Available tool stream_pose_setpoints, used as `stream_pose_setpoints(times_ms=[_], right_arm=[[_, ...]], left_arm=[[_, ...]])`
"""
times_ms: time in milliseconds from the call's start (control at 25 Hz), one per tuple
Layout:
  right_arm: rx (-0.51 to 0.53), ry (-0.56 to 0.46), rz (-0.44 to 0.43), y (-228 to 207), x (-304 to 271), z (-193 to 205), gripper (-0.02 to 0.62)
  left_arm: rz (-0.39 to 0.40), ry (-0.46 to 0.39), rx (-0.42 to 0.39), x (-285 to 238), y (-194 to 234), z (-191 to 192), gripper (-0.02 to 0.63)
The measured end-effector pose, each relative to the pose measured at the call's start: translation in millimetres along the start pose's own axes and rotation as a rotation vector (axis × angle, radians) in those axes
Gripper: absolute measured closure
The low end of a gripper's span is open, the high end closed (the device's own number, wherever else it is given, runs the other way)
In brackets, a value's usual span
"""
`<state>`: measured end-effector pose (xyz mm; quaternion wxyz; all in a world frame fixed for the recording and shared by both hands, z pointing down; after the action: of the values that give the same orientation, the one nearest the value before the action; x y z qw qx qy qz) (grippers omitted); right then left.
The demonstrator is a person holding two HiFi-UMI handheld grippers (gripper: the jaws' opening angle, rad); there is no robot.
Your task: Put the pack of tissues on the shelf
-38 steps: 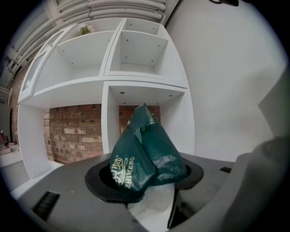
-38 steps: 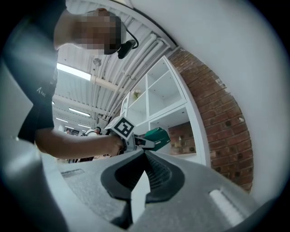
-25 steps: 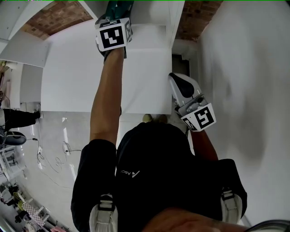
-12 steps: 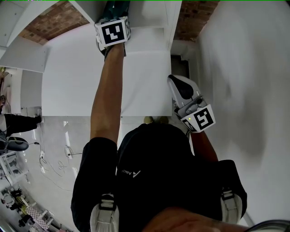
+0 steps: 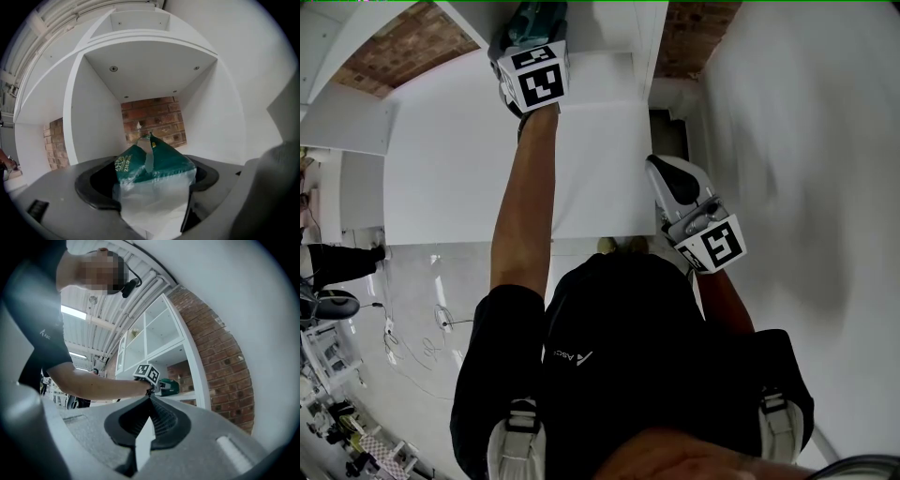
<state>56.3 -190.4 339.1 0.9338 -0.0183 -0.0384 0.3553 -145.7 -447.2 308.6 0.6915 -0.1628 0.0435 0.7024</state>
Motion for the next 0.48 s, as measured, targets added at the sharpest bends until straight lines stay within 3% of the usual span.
stream_pose_setpoints(times_ms=[120,320,480], right_arm=[[0.012,0.002,0.000,3,5,-1,0.595],[0.020,0.012,-0.004,8,8,0,0.595],[0.042,0.005,-0.014,12,5,-6,0.595]], left_arm=[[-0.026,-0.057,-0.031,9,-3,-5,0.151],[-0.040,-0.138,-0.063,27,0,-16,0.127],[0.003,-0.186,-0.034,51,1,-21,0.126]])
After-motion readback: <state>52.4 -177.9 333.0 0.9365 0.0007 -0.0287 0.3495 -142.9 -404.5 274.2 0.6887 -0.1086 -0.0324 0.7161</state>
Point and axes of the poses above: the fingertips, and each gripper's own axes: x backward along the fingers, y to its left, z out of its underside, the point moved 2 cm from there along x, backward along the fingers, and after that the axes turned 5 degrees about y, right-handed, at the moved point
